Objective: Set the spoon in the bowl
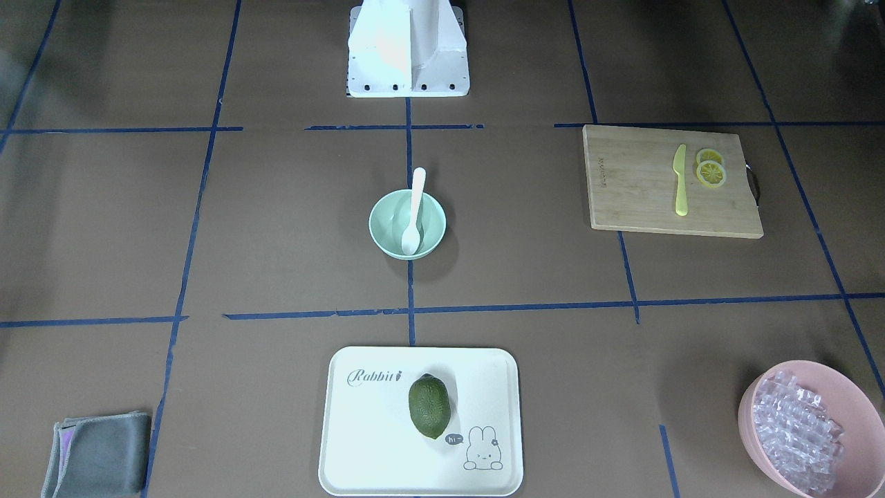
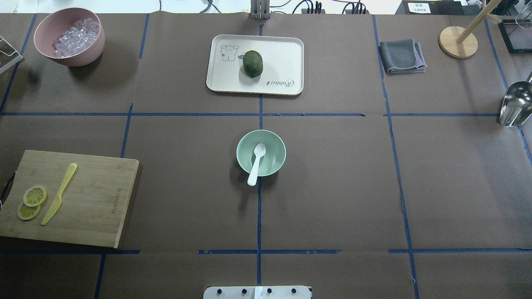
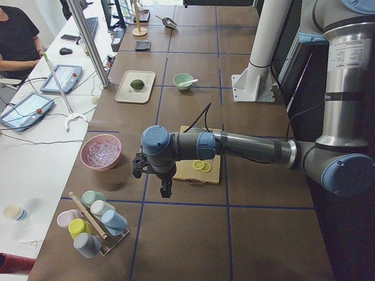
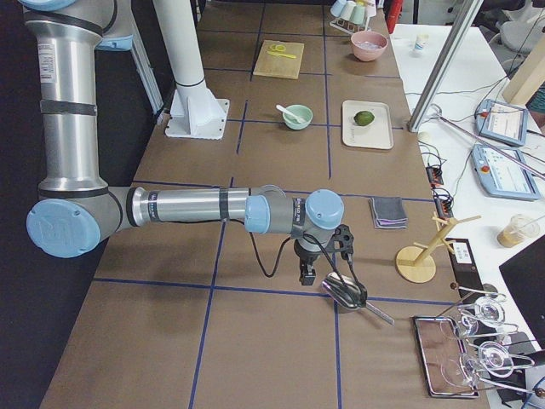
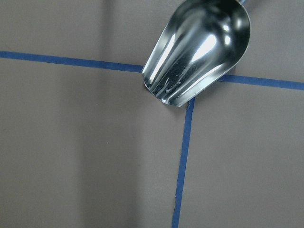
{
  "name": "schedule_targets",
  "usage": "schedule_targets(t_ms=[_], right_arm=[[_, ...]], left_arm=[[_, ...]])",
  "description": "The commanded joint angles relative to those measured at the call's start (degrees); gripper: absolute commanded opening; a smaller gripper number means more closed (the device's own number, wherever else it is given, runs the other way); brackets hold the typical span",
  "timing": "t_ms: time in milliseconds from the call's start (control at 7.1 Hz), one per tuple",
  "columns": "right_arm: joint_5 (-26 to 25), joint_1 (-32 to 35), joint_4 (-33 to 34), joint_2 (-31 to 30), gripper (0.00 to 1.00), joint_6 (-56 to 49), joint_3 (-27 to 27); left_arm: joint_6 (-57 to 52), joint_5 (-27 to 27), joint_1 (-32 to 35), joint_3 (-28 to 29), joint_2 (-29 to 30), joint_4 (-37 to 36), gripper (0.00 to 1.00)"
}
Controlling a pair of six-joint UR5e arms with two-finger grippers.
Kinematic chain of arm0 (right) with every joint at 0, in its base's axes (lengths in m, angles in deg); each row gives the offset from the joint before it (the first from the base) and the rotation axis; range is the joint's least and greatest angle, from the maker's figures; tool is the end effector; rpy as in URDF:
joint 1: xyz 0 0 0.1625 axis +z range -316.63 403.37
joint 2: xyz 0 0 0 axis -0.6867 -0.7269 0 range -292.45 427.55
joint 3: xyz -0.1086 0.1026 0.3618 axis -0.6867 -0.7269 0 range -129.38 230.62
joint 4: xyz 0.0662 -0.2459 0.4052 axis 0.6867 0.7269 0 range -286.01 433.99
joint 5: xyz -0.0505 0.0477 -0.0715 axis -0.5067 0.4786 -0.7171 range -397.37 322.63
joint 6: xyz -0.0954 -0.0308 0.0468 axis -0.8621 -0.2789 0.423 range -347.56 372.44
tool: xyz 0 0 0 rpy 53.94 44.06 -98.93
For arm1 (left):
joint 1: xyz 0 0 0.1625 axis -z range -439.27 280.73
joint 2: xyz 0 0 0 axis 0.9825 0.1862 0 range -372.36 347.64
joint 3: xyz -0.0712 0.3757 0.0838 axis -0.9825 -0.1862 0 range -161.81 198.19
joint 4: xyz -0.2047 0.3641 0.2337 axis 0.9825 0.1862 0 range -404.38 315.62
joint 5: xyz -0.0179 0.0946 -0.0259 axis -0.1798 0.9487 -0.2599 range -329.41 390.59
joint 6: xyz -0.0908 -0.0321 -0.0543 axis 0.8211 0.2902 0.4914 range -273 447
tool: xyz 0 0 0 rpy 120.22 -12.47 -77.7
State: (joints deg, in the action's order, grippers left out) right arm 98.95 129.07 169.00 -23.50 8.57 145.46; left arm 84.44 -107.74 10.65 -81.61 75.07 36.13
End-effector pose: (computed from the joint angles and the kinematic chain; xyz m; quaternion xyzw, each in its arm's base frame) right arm 0.0119 -0.5519 0.6020 -0.0113 -0.3932 -0.0613 0.9173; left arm -0.0500 -0.5353 0.5730 -0.0091 0.4096 0.0129 0.9121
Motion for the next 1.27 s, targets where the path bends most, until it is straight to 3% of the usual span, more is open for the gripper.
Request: schedule_targets(t_ms=[0, 1128], right_arm=[[0.0, 0.0, 0.0, 0.0, 0.99, -0.09, 0.0], [-2.2, 0.0, -0.09, -0.17, 1.0, 0.09, 0.08]], left_arm=[[0.01, -0.01, 0.0, 0.05, -0.25, 0.35, 1.0], [0.01, 0.52, -0.18, 1.45, -2.09, 0.44, 1.0]])
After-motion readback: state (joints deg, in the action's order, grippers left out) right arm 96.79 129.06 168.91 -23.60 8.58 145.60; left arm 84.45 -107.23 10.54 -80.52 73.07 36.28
